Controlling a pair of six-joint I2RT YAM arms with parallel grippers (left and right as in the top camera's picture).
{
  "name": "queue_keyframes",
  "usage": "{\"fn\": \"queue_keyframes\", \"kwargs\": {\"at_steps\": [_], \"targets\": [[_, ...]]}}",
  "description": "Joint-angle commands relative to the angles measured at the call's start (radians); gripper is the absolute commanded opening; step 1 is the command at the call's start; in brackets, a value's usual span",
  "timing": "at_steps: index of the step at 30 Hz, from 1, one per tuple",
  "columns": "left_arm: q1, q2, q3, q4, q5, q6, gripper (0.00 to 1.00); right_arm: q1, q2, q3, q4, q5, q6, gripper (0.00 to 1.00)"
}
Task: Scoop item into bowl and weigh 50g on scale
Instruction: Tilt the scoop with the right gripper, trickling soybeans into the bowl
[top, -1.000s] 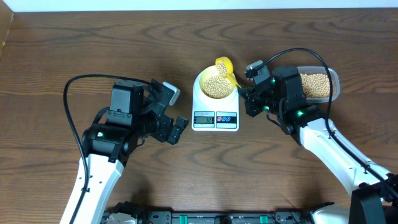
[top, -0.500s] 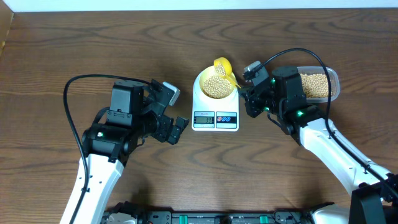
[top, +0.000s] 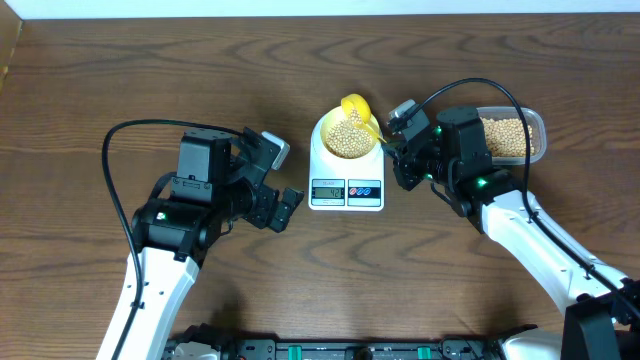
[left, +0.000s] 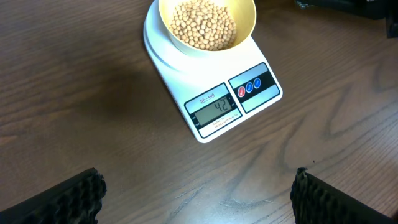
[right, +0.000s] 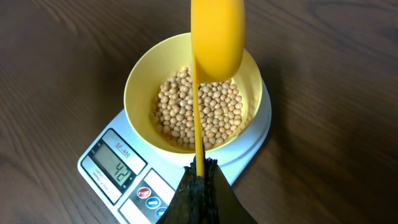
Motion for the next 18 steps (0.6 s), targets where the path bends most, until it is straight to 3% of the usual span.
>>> {"fn": "queue_keyframes", "kwargs": {"at_steps": [1,18], "targets": [[0.002,0.001,-0.006,0.000,-0.006,-0.013,0.98,0.008,-0.006,0.008,-0.003,0.001,-0.015,0.01],[0.002,0.005,-0.006,0.000,-0.006,-0.013,0.98,0.008,-0.019,0.008,-0.013,-0.010,0.147,0.01]]}}
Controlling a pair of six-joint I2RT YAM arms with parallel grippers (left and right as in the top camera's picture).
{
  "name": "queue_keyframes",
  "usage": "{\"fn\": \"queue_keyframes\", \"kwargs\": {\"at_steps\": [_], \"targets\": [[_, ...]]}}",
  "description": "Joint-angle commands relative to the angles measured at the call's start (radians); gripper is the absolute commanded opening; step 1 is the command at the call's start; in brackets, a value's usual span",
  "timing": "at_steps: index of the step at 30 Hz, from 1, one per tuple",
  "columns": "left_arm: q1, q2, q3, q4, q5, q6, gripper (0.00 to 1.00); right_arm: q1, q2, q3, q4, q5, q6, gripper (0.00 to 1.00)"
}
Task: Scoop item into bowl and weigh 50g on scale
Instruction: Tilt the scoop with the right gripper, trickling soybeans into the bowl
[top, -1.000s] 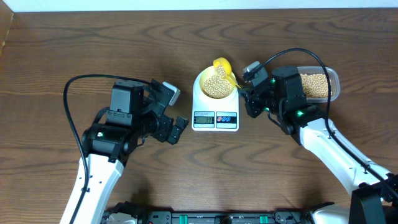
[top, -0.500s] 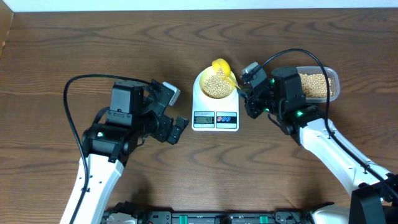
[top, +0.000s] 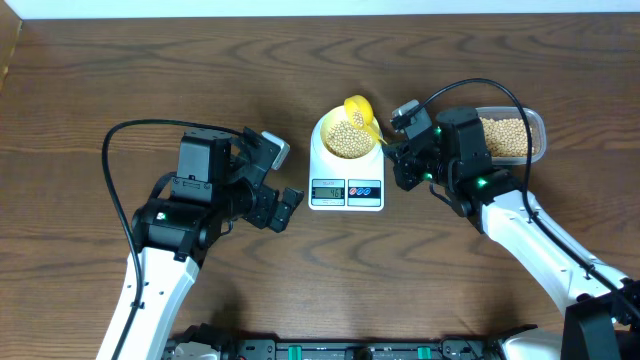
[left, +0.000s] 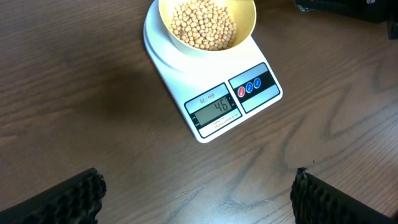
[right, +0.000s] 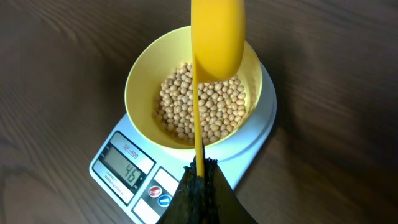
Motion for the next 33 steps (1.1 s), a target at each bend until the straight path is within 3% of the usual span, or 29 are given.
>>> {"fn": "queue_keyframes", "kwargs": {"at_steps": [1,6,12,19,33], "targets": [[0.001,0.005,-0.006,0.000,-0.006,-0.013,0.98,0.008,-0.024,0.008,0.006,-0.010,0.040,0.01],[0.001,0.005,-0.006,0.000,-0.006,-0.013,0.98,0.008,-0.029,0.008,0.004,-0.010,0.015,0.01],[0.001,0.005,-0.006,0.000,-0.006,-0.013,0.98,0.026,-0.029,0.008,-0.023,0.023,-0.171,0.01],[0.001,0.005,-0.006,0.000,-0.006,-0.013,0.98,0.027,-0.029,0.008,-0.017,0.040,-0.097,0.01],[0.001,0.005,-0.006,0.000,-0.006,-0.013,0.98,0.042,-0.031,0.008,-0.043,0.022,-0.146,0.01]]}}
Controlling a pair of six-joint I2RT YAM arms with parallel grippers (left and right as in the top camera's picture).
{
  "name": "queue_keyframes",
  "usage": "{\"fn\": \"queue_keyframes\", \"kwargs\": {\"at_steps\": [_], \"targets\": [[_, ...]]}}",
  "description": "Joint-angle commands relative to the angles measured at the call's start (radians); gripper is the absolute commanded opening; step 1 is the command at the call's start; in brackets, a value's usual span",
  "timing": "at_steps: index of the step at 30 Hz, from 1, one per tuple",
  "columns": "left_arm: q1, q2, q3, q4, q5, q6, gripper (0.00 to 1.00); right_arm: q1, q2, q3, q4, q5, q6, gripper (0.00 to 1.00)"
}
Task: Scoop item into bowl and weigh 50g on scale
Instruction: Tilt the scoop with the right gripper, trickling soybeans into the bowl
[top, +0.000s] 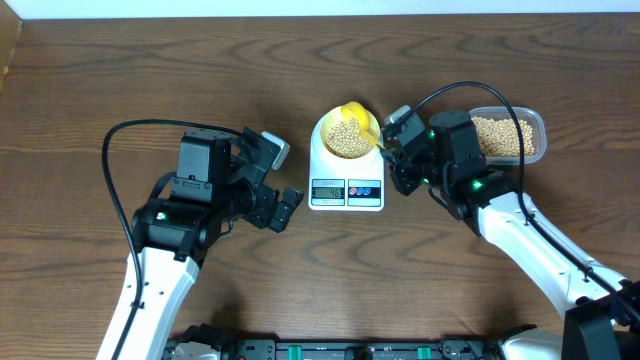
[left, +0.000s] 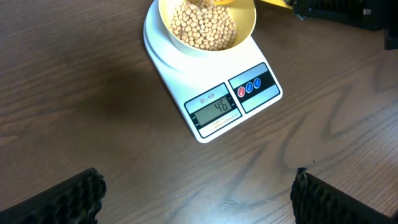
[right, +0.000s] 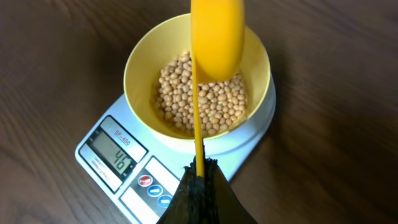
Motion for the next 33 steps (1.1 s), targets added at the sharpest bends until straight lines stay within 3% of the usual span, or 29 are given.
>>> {"fn": "queue_keyframes", "kwargs": {"at_steps": [1,14,20,33], "targets": [[0.002,0.005,-0.006,0.000,-0.006,-0.013,0.98,0.011,-0.026,0.008,-0.016,0.005,-0.045,0.01],[0.002,0.005,-0.006,0.000,-0.006,-0.013,0.98,0.010,-0.034,0.008,-0.004,-0.018,0.019,0.01],[0.002,0.005,-0.006,0.000,-0.006,-0.013,0.98,0.009,-0.034,0.008,-0.004,-0.028,0.145,0.01],[0.002,0.005,-0.006,0.000,-0.006,-0.013,0.98,0.009,-0.047,0.008,-0.003,-0.029,0.151,0.01]]}}
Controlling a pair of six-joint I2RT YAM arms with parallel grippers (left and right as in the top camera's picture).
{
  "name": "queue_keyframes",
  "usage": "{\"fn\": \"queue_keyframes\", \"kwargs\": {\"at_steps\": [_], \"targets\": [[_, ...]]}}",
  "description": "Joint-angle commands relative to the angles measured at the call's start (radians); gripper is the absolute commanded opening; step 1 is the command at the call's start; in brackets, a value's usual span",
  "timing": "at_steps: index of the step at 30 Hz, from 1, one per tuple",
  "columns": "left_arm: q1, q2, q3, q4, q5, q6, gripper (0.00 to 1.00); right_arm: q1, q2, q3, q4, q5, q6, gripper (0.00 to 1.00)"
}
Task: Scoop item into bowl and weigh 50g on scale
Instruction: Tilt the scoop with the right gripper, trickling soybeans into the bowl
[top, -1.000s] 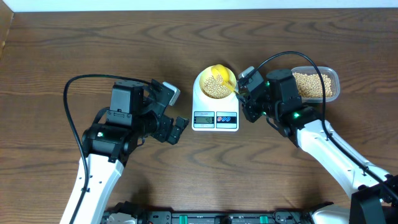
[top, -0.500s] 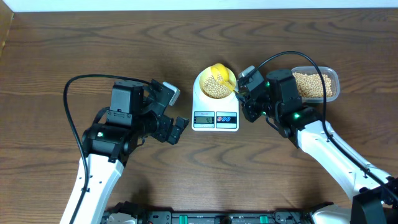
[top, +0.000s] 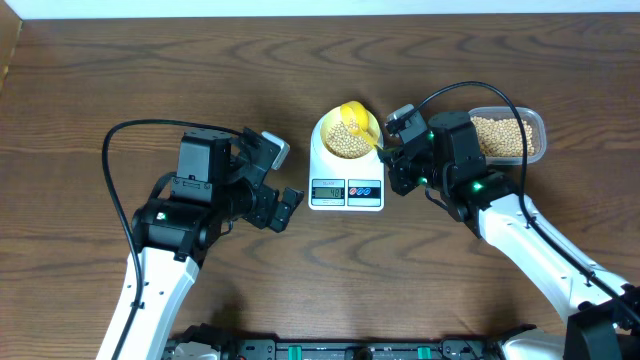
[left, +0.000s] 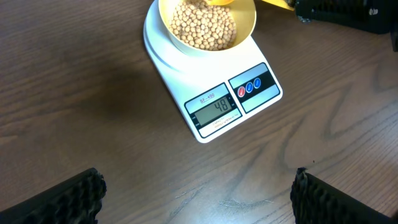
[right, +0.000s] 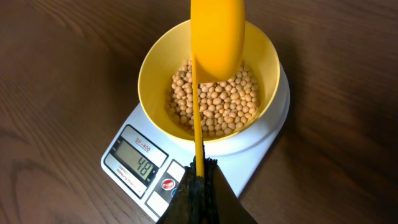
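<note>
A yellow bowl (right: 161, 78) of soybeans (right: 217, 106) stands on the white scale (right: 261, 146), whose display (right: 142, 165) reads 48. My right gripper (right: 199, 177) is shut on the thin handle of a yellow scoop (right: 216, 34) held over the bowl. Overhead, the scoop (top: 356, 114) sits above the bowl's far right side, the right gripper (top: 398, 150) just right of the scale (top: 346, 185). My left gripper (left: 198, 193) is open over bare table, left of the scale, nothing between its fingers (left: 59, 198).
A clear plastic tub of soybeans (top: 507, 135) sits at the far right behind my right arm. The table's far edge runs along the top of the overhead view.
The scale reading rose from 46 to 48. My right gripper and scoop shifted slightly over the bowl. The left arm stayed put.
The scale read 42 with the scoop held over the bowl in my right gripper. It then read 46 at the two following moments, and reads 48 now. My left gripper stayed open and still throughout.
</note>
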Motion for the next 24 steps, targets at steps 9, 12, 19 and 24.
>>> {"fn": "queue_keyframes", "kwargs": {"at_steps": [9,12,19,24], "targets": [[0.002,0.005,-0.006,0.000,-0.006,-0.013,0.98,0.001,-0.050,0.008,0.003,-0.010,0.015,0.01],[0.002,0.005,-0.006,0.000,-0.006,-0.013,0.98,0.001,-0.050,0.008,0.003,-0.010,0.015,0.01],[0.002,0.005,-0.006,0.000,-0.006,-0.013,0.98,0.001,-0.050,0.008,0.003,0.000,-0.002,0.01],[0.002,0.005,-0.006,0.000,-0.006,-0.013,0.98,0.001,-0.050,0.008,0.002,0.024,-0.013,0.01]]}}
